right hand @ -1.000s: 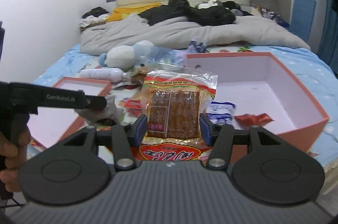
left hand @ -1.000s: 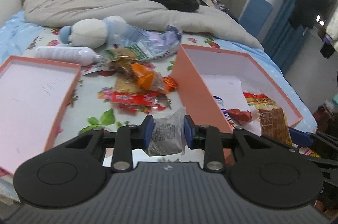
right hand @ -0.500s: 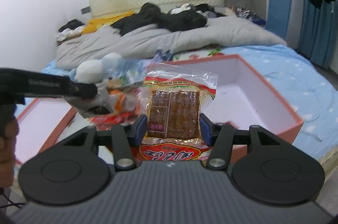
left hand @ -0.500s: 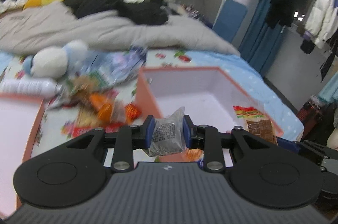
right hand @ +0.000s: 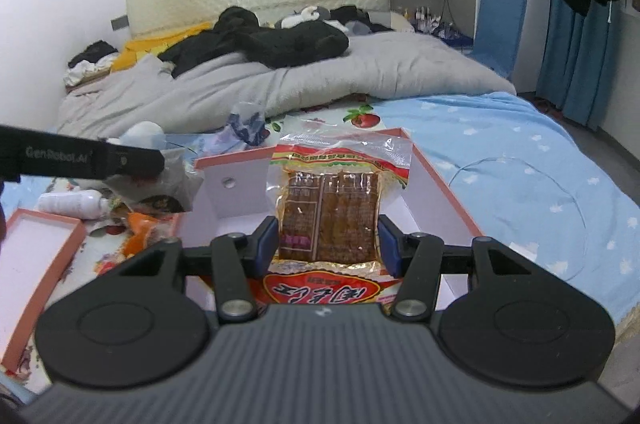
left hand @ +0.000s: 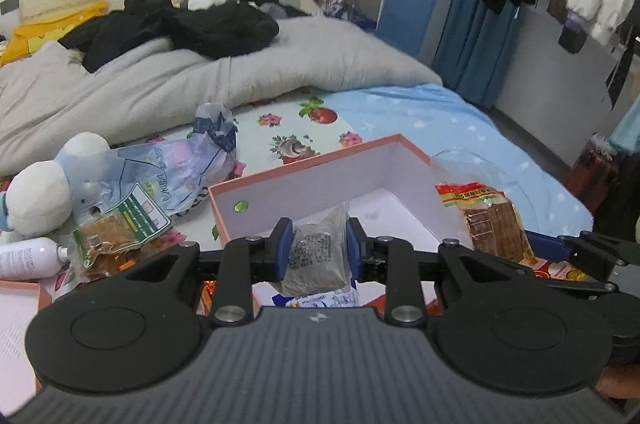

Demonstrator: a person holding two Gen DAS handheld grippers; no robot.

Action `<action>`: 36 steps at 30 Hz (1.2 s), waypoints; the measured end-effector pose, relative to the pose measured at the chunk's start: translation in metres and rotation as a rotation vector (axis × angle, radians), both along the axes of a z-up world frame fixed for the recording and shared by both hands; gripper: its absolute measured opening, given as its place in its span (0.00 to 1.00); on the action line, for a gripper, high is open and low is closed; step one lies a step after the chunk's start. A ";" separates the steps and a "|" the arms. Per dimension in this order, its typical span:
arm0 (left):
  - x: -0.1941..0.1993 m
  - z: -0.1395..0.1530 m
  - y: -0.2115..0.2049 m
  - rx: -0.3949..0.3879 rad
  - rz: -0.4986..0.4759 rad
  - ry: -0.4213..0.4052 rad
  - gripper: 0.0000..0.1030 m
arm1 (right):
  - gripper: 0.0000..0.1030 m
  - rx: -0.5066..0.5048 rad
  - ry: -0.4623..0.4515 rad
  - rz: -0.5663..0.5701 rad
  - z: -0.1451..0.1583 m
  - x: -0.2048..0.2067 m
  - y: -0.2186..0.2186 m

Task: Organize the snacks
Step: 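Open both tools to drop the nut bag and meat-strip pack into the box, then withdraw both tools from the box back toward the snack pile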

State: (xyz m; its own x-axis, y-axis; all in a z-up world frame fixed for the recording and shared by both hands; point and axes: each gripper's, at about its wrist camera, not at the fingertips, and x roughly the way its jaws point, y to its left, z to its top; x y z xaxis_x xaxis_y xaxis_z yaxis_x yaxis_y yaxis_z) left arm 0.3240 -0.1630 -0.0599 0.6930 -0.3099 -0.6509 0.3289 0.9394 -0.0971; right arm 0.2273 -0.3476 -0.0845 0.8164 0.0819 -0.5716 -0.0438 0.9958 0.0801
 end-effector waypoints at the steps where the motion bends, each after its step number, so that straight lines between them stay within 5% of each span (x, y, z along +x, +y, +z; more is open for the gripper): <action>1: 0.009 -0.002 -0.005 0.017 0.007 0.019 0.32 | 0.54 -0.002 0.018 -0.004 -0.003 0.007 -0.002; 12: 0.070 -0.020 -0.017 0.038 0.023 0.220 0.33 | 0.55 0.005 0.195 0.007 -0.044 0.049 -0.007; 17: 0.071 -0.026 -0.006 0.033 0.055 0.261 0.39 | 0.68 0.024 0.214 0.000 -0.050 0.046 -0.009; 20: 0.065 -0.021 0.004 0.008 0.072 0.243 0.53 | 0.69 0.043 0.208 -0.006 -0.052 0.037 -0.011; 36: -0.011 0.007 0.033 -0.045 0.118 0.056 0.54 | 0.69 0.067 0.096 0.044 -0.031 -0.005 0.010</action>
State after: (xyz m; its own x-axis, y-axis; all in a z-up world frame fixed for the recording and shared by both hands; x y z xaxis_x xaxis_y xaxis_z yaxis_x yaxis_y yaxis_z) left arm 0.3130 -0.1298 -0.0531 0.6892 -0.2585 -0.6769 0.2096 0.9654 -0.1552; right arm 0.2223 -0.3376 -0.1155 0.7531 0.1573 -0.6389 -0.0766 0.9854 0.1523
